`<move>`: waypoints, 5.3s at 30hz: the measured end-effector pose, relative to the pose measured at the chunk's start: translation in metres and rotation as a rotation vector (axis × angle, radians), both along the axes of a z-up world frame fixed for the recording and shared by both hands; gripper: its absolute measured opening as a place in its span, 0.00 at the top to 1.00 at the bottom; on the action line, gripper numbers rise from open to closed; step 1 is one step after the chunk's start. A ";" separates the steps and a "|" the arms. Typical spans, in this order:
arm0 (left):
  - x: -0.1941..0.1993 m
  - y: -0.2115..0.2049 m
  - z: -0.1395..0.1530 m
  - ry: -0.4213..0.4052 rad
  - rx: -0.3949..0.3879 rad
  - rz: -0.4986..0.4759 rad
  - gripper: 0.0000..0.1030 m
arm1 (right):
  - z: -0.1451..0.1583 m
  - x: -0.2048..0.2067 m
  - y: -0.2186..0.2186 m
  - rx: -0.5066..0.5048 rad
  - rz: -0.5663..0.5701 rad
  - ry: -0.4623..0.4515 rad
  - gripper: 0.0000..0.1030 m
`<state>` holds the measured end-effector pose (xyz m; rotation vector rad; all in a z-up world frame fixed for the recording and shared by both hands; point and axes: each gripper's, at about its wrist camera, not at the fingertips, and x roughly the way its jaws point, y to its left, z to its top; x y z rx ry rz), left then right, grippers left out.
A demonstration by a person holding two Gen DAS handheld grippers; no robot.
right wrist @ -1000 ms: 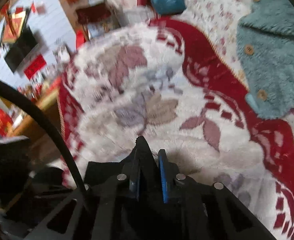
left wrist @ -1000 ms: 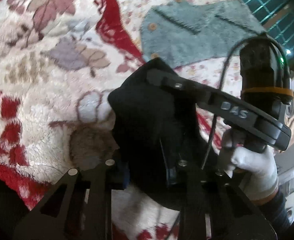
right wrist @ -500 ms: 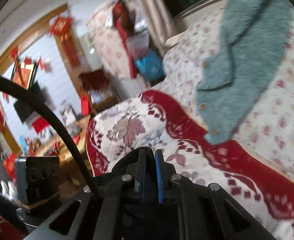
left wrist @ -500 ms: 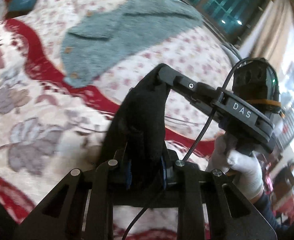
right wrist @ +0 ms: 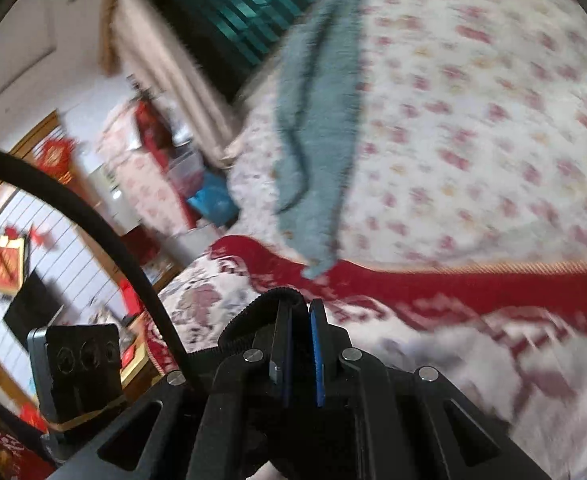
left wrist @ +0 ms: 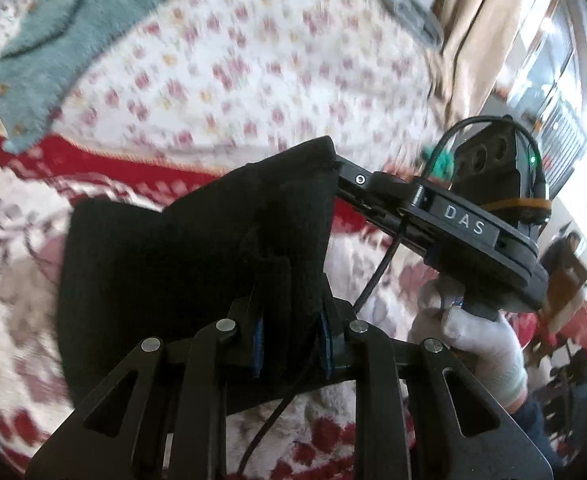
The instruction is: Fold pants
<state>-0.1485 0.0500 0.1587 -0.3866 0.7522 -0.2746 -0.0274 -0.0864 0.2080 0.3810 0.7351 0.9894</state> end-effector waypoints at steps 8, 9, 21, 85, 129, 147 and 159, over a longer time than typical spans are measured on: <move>0.014 -0.028 -0.034 0.112 -0.026 -0.101 0.62 | -0.067 -0.002 -0.059 -0.185 -0.229 0.173 0.72; 0.011 -0.027 -0.029 0.099 -0.035 -0.113 0.60 | -0.066 -0.006 -0.068 -0.158 -0.241 0.181 0.68; -0.031 0.045 0.007 0.028 0.084 0.002 0.54 | -0.049 -0.054 -0.063 -0.116 -0.156 0.216 0.41; -0.002 0.047 -0.020 0.126 0.209 0.176 0.52 | -0.020 -0.083 -0.052 -0.225 -0.282 0.020 0.53; -0.025 0.041 -0.001 0.097 0.176 0.138 0.52 | -0.015 -0.106 -0.024 -0.221 -0.219 -0.051 0.30; -0.031 0.038 0.003 0.114 0.210 0.119 0.43 | -0.014 -0.105 -0.058 -0.171 -0.309 -0.017 0.30; -0.007 0.084 -0.021 0.156 0.248 0.219 0.43 | -0.042 -0.082 -0.066 -0.242 -0.356 0.068 0.18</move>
